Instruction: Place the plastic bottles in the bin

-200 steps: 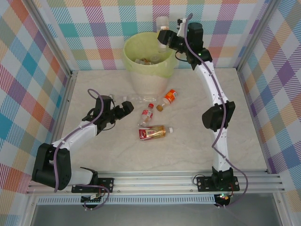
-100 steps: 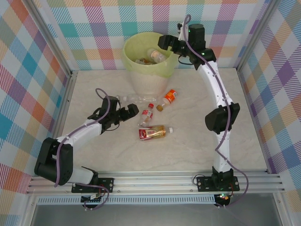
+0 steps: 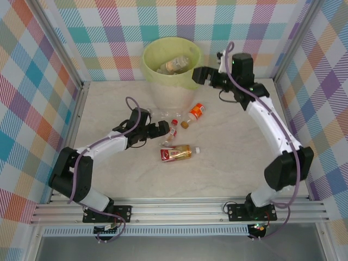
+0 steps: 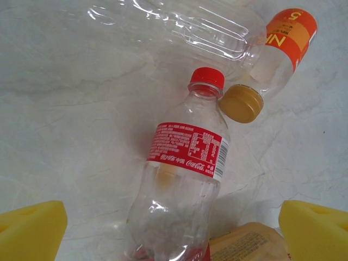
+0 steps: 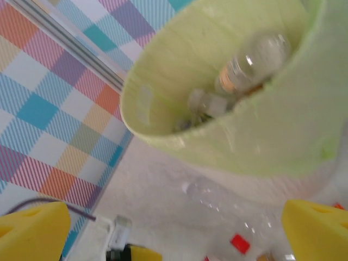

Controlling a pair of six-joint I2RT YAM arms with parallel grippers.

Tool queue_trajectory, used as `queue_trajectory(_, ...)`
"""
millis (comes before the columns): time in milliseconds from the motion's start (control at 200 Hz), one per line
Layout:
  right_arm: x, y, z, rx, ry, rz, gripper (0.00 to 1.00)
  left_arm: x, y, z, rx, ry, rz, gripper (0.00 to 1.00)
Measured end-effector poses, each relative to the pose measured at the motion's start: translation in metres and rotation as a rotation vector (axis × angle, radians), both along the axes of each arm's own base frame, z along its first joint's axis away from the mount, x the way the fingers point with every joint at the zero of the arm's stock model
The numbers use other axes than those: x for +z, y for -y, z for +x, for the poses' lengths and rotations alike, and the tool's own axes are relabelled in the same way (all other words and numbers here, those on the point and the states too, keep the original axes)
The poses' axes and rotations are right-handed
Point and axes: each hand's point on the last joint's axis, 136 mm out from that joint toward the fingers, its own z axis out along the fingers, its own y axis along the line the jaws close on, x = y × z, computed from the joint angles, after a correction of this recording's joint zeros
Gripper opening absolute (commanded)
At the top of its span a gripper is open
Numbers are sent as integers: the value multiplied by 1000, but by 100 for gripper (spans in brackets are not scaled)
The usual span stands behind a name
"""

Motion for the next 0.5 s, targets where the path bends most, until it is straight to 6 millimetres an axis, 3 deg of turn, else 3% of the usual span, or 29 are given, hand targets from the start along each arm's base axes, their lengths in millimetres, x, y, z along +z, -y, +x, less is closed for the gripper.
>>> queue_trajectory(220,-40,29,-37,-96,-45,-61,100,-14,24,-5,-70,2,87,100)
queue_trajectory(500,-44,52,-57,-184,-20,-96,100,-30,33,0,-126,20,195,96)
